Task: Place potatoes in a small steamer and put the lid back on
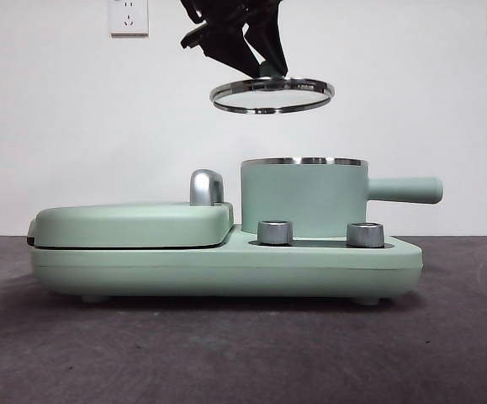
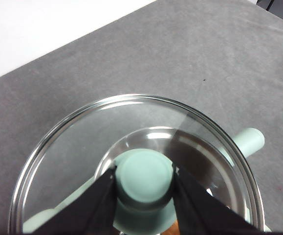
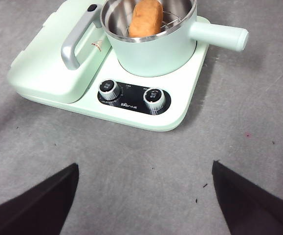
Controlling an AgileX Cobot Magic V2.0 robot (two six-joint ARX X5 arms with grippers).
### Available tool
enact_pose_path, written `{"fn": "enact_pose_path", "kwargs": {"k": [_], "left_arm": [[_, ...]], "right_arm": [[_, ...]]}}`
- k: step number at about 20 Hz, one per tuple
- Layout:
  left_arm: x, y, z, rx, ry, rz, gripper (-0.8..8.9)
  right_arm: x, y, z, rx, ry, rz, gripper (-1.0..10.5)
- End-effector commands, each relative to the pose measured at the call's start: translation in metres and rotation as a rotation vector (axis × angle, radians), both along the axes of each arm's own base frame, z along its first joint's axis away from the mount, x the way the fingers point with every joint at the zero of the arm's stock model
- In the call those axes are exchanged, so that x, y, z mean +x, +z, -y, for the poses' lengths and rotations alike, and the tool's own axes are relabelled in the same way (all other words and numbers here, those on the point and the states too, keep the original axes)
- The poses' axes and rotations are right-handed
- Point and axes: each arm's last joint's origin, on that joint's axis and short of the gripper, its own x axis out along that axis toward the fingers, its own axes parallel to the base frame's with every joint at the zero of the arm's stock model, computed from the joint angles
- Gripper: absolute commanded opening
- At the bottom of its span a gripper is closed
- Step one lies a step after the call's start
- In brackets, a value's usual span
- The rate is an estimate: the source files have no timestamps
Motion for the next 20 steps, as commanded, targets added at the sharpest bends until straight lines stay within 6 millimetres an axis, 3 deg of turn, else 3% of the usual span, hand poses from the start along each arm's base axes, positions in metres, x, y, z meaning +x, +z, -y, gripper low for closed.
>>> {"fn": "enact_pose_path", "kwargs": {"k": [1,11,20], "left_arm": [[0.004,0.005,0.009,-0.021,-0.035,0.068,0.86],[0.020,-0.044,0.043,-0.013,-0.109,-0.006,0.86],[0.015,-0.051,0.050,0.042,-0.124,-0.006,0.86]], "right_arm": [[0.000,0.002,-0.001,0.017,0.000,0.005,4.3],[0.000,0.002,-0.001,0.013,-0.004,0.008,4.3],[0.000,0.002,-0.001,0.013,-0.004,0.008,4.3]]}}
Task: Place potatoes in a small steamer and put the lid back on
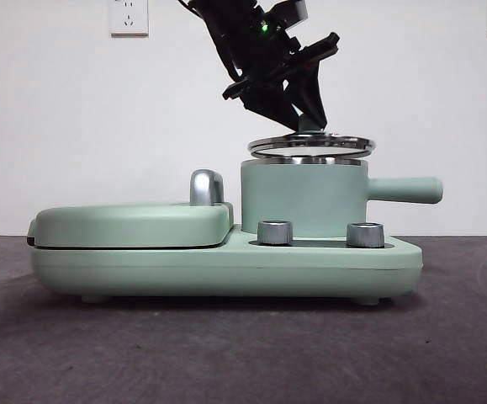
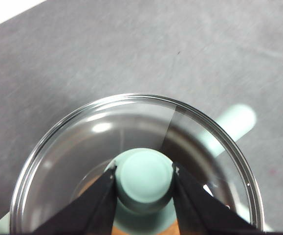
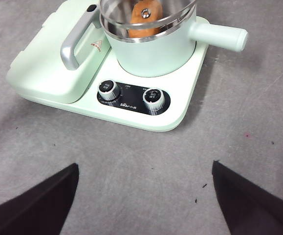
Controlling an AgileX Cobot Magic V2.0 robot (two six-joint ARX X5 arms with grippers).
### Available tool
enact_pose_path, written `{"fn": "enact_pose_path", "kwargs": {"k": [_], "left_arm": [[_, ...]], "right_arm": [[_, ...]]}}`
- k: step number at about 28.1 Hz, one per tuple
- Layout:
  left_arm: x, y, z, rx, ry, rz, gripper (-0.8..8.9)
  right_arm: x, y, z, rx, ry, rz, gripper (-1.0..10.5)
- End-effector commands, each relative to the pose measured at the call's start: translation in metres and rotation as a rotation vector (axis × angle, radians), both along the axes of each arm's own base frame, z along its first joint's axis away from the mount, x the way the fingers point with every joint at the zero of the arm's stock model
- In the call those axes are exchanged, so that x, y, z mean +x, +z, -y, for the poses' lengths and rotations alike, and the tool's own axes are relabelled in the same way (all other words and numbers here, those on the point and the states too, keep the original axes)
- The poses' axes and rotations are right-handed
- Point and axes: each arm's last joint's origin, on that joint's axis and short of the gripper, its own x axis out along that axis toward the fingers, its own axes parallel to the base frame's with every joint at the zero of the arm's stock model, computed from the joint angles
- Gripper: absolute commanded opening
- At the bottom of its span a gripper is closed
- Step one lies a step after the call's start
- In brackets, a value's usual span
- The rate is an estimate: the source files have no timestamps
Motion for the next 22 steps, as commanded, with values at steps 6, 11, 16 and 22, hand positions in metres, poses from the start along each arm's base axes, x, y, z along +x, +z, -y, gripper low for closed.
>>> {"fn": "enact_pose_path", "kwargs": {"k": [6,11,16,22], "left_arm": [[0.003,0.003,0.005,0.002,-0.011,0.037,0.86],[0.006,-0.005,0.008,0.009,-0.006,0.016,0.86],[0.007,-0.012,0.008,0.027,-0.004,-0.011,0.85],[0.007,-0.013,0.006,0.061,0.042,0.002,0.85]], "right_arm": [[0.000,0.002,-0.001,0.014,-0.001,0.007,4.3],[0.000,0.002,-0.001,0.015,-0.002,0.007,4.3],[0.000,0.002,-0.001,0.015,-0.002,0.008,4.3],[0.000,0.003,-0.001,0.018,-0.002,0.012,4.3]]}}
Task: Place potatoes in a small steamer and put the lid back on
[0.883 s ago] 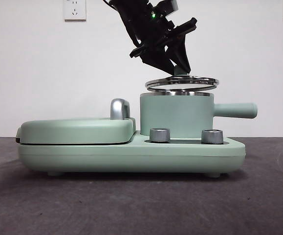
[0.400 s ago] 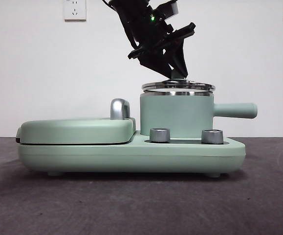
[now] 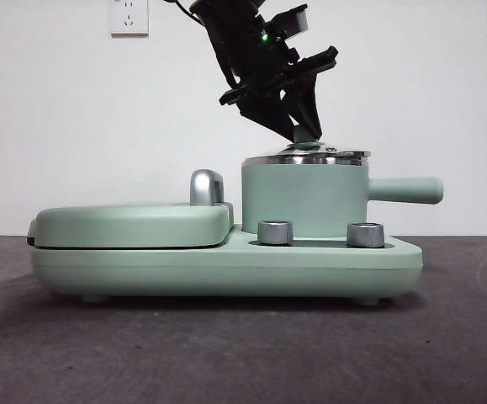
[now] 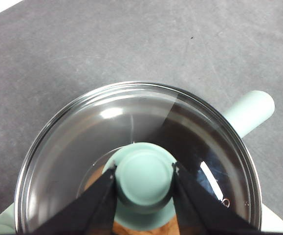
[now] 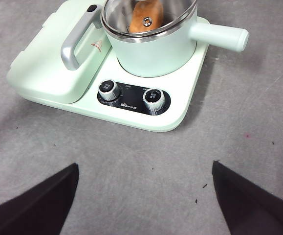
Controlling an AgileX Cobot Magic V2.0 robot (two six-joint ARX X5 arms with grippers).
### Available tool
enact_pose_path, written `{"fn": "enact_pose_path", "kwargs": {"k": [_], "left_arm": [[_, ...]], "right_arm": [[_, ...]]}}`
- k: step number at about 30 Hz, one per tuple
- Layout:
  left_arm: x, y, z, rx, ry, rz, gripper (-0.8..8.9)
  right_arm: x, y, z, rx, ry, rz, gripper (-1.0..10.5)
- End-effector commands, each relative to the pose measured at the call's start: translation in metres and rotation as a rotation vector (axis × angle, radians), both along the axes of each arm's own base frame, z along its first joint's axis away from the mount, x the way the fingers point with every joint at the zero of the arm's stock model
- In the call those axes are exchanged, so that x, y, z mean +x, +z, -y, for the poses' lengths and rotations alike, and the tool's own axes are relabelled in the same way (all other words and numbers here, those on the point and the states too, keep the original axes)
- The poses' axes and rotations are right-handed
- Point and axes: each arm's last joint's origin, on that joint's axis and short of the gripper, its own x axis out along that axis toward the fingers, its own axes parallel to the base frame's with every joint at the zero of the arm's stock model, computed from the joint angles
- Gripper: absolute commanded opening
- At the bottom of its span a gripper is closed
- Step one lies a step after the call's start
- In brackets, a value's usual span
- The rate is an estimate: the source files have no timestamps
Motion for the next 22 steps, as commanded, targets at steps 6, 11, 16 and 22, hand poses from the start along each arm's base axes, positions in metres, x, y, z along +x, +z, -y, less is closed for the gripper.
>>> {"fn": "enact_pose_path", "kwargs": {"k": [6,11,16,22], "left_arm": [[0.006,-0.004,0.006,0.004,0.012,0.016,0.86],[0.006,-0.001,0.006,-0.008,0.017,0.021,0.86],[0.004,0.006,0.004,-0.017,0.023,0.033,0.86],[0.000,0.015,0.001,-0.017,0.048,0.047,0.86]], "right_arm": [[0.001,0.004,-0.002,0.033,-0.001,0.030,4.3],[0.001,0.005,-0.002,0.033,-0.001,0.031,4.3],[0.001,0.005,-0.002,0.033,-0.001,0.031,4.3],[0.002,0.005,-0.002,0.037,-0.001,0.036,4.3]]}}
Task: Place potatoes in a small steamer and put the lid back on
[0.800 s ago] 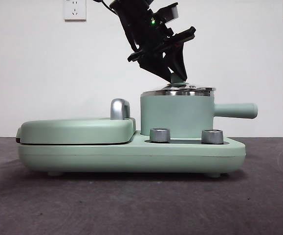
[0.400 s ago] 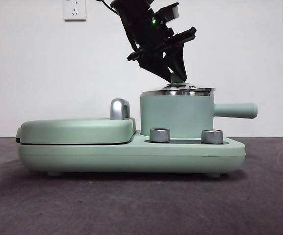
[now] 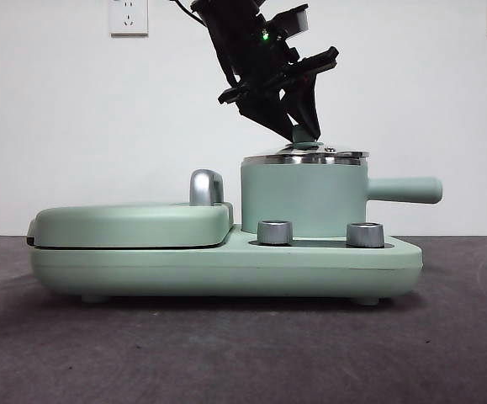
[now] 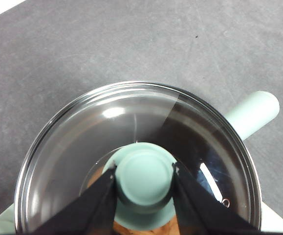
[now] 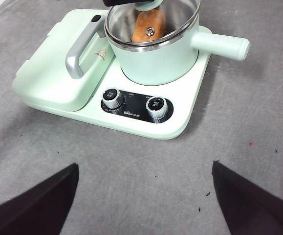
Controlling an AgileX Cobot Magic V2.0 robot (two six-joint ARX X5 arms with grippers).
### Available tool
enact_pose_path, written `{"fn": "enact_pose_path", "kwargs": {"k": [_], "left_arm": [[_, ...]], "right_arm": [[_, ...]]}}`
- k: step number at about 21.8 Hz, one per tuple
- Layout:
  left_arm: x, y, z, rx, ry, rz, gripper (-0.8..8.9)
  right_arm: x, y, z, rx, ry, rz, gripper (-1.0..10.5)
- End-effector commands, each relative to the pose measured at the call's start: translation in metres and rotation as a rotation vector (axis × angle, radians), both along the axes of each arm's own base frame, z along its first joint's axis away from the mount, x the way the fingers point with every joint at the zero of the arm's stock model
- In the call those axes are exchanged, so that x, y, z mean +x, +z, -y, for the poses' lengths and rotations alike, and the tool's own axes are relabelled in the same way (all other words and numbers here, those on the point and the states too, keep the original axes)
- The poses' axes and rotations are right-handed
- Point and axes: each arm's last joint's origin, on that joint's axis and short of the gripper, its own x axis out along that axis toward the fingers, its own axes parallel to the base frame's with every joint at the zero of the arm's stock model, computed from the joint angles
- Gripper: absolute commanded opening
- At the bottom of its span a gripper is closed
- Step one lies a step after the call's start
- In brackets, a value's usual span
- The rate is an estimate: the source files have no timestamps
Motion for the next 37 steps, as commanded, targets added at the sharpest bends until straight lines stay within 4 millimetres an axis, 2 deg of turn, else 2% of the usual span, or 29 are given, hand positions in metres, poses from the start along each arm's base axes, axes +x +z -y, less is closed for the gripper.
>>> {"fn": "enact_pose_path", "kwargs": {"k": [1,12,18,21,27,37], "left_arm": [[0.000,0.014,0.000,-0.021,0.027,0.039,0.86],[0.000,0.018,0.000,-0.044,0.047,0.024,0.86],[-0.001,0.035,-0.002,-0.062,0.076,0.045,0.87],[-0.003,0.033,-0.002,-0.057,0.084,0.019,0.90],[-0.012,0.032,0.011,-0.057,0.052,0.018,0.89],[-0.007,0.014,0.016,0.004,0.082,0.000,0.89]], "right_arm": [[0.001,0.003,-0.001,0.021,-0.001,0.015,4.3],[0.001,0.004,-0.001,0.031,0.001,0.022,4.3],[0.001,0.004,-0.001,0.032,0.000,0.021,4.3],[0.001,0.004,-0.001,0.032,0.001,0.021,4.3],[0.001,0.004,-0.001,0.032,0.002,0.021,4.3],[0.001,0.004,-0.002,0.033,0.004,0.020,4.3]]}}
